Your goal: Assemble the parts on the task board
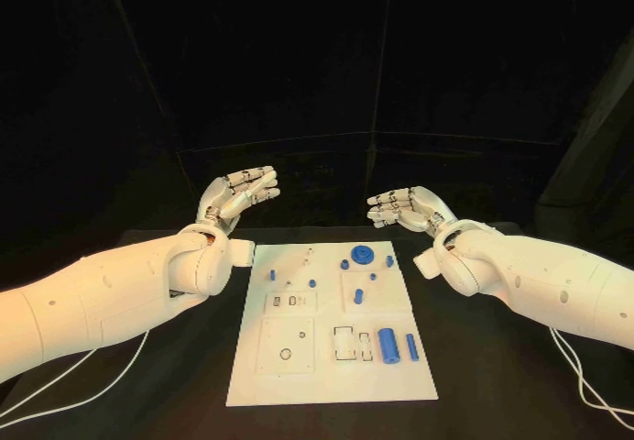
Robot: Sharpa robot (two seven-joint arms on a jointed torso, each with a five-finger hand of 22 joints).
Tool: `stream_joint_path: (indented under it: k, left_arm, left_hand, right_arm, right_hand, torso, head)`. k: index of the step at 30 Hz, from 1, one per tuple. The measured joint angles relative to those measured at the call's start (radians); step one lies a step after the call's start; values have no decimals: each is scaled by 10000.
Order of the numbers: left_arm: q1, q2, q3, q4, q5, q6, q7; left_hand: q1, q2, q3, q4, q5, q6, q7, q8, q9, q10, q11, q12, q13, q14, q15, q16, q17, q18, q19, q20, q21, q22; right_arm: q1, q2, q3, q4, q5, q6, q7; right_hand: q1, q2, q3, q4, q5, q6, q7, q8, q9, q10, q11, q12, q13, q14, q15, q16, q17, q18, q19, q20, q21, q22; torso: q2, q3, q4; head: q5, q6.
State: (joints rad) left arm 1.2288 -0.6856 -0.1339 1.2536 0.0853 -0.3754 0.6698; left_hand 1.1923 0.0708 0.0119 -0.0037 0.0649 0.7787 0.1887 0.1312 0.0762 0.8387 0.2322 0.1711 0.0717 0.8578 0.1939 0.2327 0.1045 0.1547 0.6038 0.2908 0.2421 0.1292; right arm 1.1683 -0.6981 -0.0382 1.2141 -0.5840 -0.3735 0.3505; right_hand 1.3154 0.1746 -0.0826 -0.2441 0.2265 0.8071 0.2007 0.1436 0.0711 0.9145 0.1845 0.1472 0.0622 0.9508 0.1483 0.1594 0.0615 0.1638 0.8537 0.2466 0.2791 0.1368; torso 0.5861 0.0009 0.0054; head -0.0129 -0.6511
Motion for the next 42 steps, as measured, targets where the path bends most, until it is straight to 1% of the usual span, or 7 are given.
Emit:
stream_joint_path:
  k: [2, 5, 10, 18, 22, 30, 42]
  left_arm:
    - [1, -115, 1, 150, -76, 117, 21]
    - [6, -279, 8, 354, -198, 248, 27]
    - [5, -589, 5, 862, -583, 477, 23]
    - [-31, -1004, 5, 1711, -1085, 779, 1]
    - [-55, -1087, 0, 1968, -1223, 882, -2]
    - [-59, -1212, 1, 2233, -1363, 1023, -13]
    - [-59, -1305, 4, 2418, -1430, 1098, -71]
  left_hand:
    - [66, 66, 10, -120, 0, 707, 199, 126, 10, 596, -158, 108, -4, 564, -169, 56, 3, 169, 654, -27, 256, 69]
    - [144, 144, -1, -274, 0, 1212, 363, 164, -17, 1263, -360, 158, -18, 1315, -385, 107, 3, 167, 1373, -166, 460, 88]
    - [199, 199, 25, -524, 0, 1445, 453, 90, -92, 1645, -502, 49, -31, 1976, -580, 153, 27, 165, 1911, -357, 486, 14]
    - [199, 199, -30, -627, 0, 1546, 455, 16, -91, 1822, -540, -11, -31, 2148, -613, 73, 26, 162, 2078, -384, 486, -80]
    - [199, 199, -14, -644, 0, 1545, 455, -2, -102, 1854, -572, -56, -31, 2147, -614, 22, 26, 162, 2107, -413, 446, -108]
    - [199, 199, -58, -712, 0, 1544, 454, -122, -111, 1854, -572, -220, -49, 2147, -614, -145, 3, 161, 2145, -379, 332, -203]
    - [199, 199, -58, -711, 0, 1543, 453, -181, -111, 1815, -533, -279, -48, 2146, -614, -178, -9, 159, 2145, -379, 332, -231]
  right_arm:
    - [143, 4, 14, 2, -729, 0, -113]
    - [289, 0, 23, -2, -1668, 15, -298]
    - [479, 11, 18, 58, -3417, 100, -896]
    - [647, 209, 24, 305, -6114, 419, -2130]
    - [699, 298, 24, 365, -7308, 699, -2602]
    - [807, 533, 29, 325, -9049, 1273, -3194]
    - [848, 745, 30, 217, -10313, 1934, -3611]
  right_hand:
    - [80, 1, 85, -140, -23, 405, 101, 6, -5, 434, -101, 0, 0, 475, -126, 0, 10, 0, 324, -112, 224, 77]
    - [153, -72, 215, -269, -23, 878, 144, 6, -24, 984, -223, -25, -1, 1075, -298, 0, 9, 0, 734, -279, 568, 216]
    - [286, -205, 400, -415, -23, 1418, 47, -55, -38, 1676, -388, -198, -1, 1911, -545, 0, 9, -2, 1244, -571, 1200, 516]
    - [441, -395, 747, -435, -23, 1825, -111, -344, -46, 2259, -652, -551, -2, 3655, -970, 276, 215, -3, 1790, -1012, 2636, 1325]
    - [231, -739, 1002, -442, -221, 1972, -258, -675, -47, 2488, -810, -813, 5, 5063, -1361, 1016, 829, -2, 2279, -1365, 4044, 2132]
    - [45, -925, 1238, -429, -402, 1821, -403, -743, -46, 2141, -864, -814, 19, 5128, -1396, 2468, 2097, -4, 2330, -1416, 5081, 2753]
    - [-84, -1054, 1653, -404, -402, 1700, -444, -743, -46, 1961, -865, -814, 17, 5163, -1432, 4299, 3681, -4, 2443, -1415, 6580, 3959]
  torso:
    - [81, -2, 16]
    - [193, -18, 50]
    - [359, -42, 113]
    - [677, -85, 255]
    - [834, -106, 337]
    - [1059, -129, 413]
    - [1283, -147, 454]
  head:
    - [-17, 17]
    - [-54, 32]
    - [-68, 47]
    - [-165, 21]
    - [-249, 42]
    - [-363, 121]
    - [-363, 163]
